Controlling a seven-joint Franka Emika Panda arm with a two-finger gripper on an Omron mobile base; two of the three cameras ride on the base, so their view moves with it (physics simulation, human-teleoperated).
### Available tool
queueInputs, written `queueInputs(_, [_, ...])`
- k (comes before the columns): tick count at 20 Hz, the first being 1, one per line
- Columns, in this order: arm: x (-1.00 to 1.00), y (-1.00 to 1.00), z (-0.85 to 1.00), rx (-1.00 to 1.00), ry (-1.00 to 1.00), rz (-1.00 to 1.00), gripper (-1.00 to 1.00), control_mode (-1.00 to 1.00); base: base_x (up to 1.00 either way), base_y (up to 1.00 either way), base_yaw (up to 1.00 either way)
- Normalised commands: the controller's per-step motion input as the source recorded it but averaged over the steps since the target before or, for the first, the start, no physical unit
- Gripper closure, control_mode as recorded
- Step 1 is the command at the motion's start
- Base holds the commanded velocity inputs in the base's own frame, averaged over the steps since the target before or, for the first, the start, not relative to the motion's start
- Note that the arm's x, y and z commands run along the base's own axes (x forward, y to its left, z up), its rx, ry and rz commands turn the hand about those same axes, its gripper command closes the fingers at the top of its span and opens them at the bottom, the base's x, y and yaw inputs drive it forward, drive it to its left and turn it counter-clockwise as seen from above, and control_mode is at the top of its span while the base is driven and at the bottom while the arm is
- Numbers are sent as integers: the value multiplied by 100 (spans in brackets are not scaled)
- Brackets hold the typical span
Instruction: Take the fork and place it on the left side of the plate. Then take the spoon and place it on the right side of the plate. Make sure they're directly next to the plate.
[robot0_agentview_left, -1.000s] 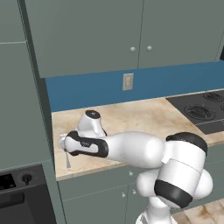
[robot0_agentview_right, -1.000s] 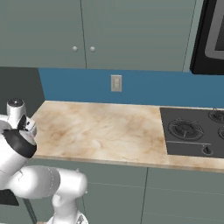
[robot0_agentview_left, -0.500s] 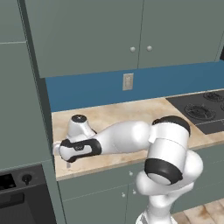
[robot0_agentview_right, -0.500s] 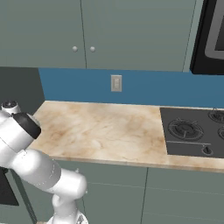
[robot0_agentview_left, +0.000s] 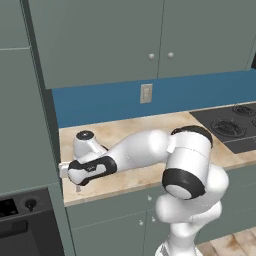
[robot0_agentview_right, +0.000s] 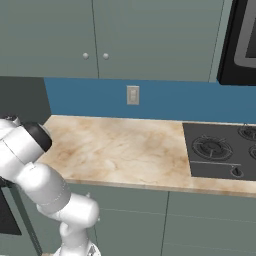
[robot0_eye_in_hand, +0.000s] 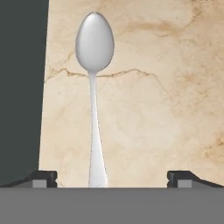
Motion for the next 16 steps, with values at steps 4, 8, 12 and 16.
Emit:
queueInputs(4, [32, 0, -6, 0, 0, 0, -100, -100, 0, 0, 0])
queueInputs(8, [31, 0, -22, 0, 0, 0, -100, -100, 0, 0, 0])
queueInputs(12, [39, 2, -28, 0, 0, 0, -100, -100, 0, 0, 0])
queueInputs(16, [40, 16, -17, 0, 0, 0, -100, -100, 0, 0, 0])
